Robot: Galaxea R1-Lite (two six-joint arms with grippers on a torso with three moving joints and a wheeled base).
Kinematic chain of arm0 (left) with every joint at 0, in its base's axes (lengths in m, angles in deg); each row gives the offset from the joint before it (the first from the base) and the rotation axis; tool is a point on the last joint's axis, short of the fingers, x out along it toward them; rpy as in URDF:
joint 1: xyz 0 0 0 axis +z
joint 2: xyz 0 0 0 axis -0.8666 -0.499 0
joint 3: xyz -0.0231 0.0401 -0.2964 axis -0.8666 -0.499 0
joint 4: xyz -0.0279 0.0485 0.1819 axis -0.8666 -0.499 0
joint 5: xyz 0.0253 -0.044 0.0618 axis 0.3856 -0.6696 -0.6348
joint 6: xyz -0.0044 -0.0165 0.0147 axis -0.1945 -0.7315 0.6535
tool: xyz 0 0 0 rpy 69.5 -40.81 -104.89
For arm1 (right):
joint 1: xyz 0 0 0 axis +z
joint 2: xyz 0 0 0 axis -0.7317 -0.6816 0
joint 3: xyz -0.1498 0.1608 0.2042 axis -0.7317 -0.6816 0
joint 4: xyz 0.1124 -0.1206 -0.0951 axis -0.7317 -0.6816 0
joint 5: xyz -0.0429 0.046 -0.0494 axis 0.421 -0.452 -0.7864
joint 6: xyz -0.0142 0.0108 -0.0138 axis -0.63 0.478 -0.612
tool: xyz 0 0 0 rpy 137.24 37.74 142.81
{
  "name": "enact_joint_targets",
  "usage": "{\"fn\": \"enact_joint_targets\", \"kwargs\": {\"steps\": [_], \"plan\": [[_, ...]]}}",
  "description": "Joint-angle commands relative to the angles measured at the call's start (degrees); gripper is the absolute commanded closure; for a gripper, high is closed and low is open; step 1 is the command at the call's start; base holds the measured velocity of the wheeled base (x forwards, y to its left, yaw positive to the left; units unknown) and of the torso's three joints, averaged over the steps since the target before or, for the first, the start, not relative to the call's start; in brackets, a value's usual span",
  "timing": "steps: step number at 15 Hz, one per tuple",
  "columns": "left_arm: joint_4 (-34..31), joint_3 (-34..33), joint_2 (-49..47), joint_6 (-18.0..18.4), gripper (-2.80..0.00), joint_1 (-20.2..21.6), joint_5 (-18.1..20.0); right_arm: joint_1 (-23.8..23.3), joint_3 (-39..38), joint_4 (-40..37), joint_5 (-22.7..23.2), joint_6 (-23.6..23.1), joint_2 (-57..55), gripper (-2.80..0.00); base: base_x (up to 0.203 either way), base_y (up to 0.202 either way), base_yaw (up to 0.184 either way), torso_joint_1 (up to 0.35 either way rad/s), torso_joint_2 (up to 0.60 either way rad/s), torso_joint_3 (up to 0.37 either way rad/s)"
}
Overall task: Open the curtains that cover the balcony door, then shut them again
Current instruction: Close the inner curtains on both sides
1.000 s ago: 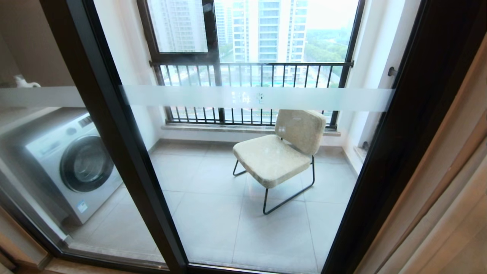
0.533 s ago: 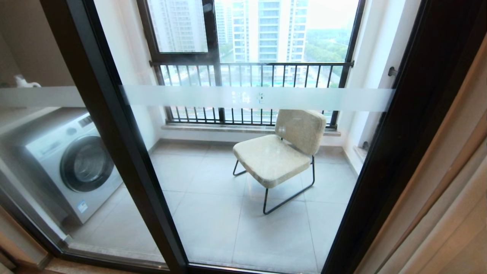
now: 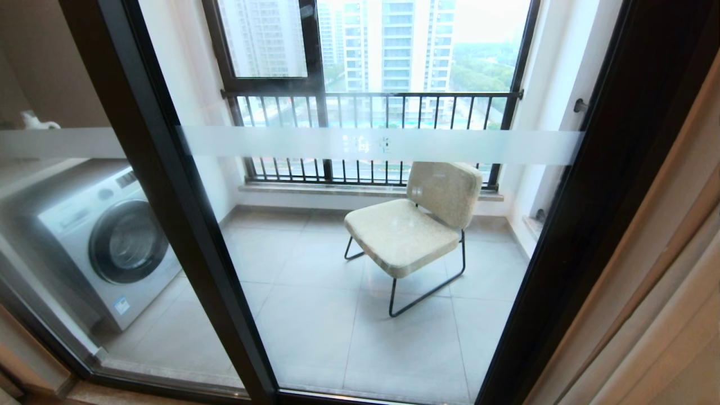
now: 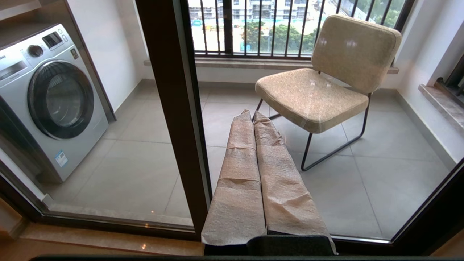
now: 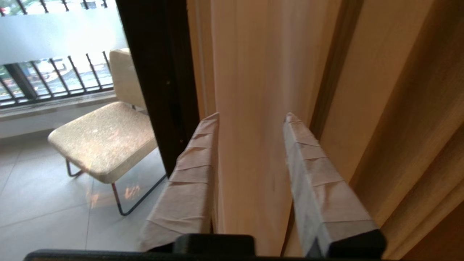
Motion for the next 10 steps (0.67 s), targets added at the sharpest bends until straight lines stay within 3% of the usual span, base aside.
{"fn": "enact_joint_targets", "kwargs": {"steps": [1,5,10], "plan": [[0.0,0.0,0.0,0.0,0.0,0.0,0.0,-2.6,1.8,1.1,-0.1,0.0,-3.2,-2.8,0.0,0.0,0.0,0.0,0.0,0.0],[0.0,0.0,0.0,0.0,0.0,0.0,0.0,-5.9,2.1,8.3,0.0,1.0,-6.0,-2.8,0.0,0.0,0.0,0.0,0.0,0.0],[0.0,0.0,0.0,0.0,0.0,0.0,0.0,-6.6,3.8,14.5,0.0,2.5,-11.5,-2.8,0.0,0.0,0.0,0.0,0.0,0.0]]}}
